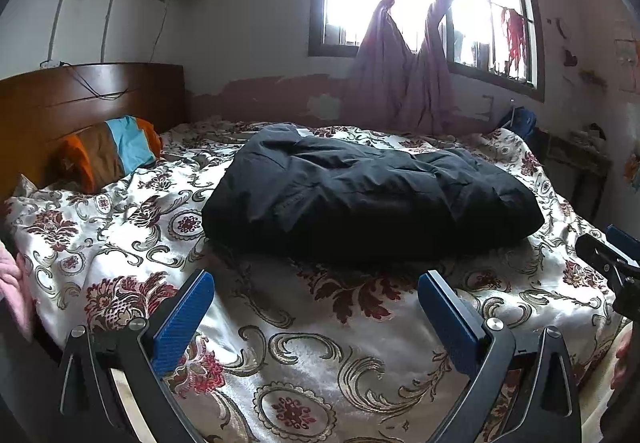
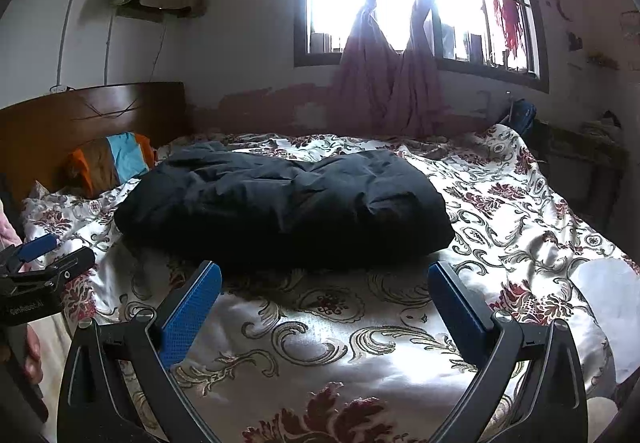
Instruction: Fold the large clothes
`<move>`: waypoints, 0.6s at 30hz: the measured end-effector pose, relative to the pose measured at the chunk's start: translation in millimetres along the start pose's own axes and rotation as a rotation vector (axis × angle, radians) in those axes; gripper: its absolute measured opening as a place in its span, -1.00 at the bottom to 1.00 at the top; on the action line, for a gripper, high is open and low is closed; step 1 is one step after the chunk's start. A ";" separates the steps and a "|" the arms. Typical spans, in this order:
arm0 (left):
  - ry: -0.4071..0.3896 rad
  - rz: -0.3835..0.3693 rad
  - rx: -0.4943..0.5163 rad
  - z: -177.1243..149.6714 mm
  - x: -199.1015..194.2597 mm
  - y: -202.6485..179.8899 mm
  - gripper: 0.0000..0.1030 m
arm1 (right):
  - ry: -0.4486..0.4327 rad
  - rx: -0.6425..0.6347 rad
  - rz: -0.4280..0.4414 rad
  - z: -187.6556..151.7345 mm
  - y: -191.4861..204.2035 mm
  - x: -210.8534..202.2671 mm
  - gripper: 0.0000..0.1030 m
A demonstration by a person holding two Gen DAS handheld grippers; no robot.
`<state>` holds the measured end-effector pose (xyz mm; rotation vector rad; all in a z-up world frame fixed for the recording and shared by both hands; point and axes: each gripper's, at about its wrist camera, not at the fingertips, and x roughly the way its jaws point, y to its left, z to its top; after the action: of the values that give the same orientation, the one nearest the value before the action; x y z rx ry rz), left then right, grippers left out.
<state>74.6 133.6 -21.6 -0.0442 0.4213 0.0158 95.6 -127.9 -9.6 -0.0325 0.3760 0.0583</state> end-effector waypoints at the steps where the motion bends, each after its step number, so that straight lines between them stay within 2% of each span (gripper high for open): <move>1: -0.002 -0.001 0.001 0.0 0.0 0.2 0.99 | 0.001 0.000 -0.001 0.0 1.2 0.5 0.97; 18: -0.012 0.002 0.004 0.7 -0.7 2.7 0.99 | 0.003 -0.002 0.006 -1.7 4.2 0.8 0.97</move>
<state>74.3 136.4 -20.7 -0.0396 0.4090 0.0175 95.5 -123.8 -11.6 -0.0336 0.3789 0.0648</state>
